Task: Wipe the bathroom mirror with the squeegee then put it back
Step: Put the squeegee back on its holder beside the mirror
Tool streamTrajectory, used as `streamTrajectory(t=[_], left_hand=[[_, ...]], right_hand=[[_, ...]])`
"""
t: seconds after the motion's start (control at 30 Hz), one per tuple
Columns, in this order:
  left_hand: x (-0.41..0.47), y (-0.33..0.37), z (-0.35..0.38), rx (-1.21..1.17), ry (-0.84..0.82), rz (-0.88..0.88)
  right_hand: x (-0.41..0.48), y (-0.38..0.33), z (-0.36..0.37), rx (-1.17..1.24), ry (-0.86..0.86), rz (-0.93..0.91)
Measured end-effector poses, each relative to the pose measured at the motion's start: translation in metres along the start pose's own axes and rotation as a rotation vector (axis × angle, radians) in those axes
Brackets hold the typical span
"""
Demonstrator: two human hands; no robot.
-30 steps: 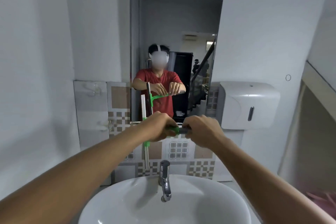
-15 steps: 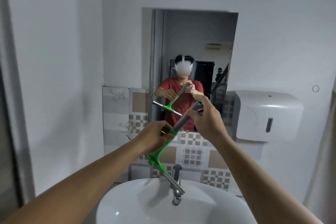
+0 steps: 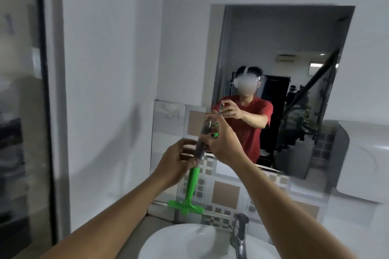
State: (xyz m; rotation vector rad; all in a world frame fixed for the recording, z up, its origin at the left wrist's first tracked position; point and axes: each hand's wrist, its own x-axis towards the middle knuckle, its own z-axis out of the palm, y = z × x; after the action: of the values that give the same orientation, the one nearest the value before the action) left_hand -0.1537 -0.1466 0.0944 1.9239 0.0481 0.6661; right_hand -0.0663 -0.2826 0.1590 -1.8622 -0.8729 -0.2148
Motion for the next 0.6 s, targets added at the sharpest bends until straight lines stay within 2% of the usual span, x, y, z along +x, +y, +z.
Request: streamTrajectory(t=[0.27,0.6], left_hand=[[0.066,-0.066,-0.040,-0.080,0.116,-0.060],[0.134,-0.122,-0.046,-0.087,0.190,-0.016]], right_hand=[[0.080,0.026,0.081,0.062,-0.058,0.018],[0.151,0.064,0.129,0.042,-0.060,0.060]])
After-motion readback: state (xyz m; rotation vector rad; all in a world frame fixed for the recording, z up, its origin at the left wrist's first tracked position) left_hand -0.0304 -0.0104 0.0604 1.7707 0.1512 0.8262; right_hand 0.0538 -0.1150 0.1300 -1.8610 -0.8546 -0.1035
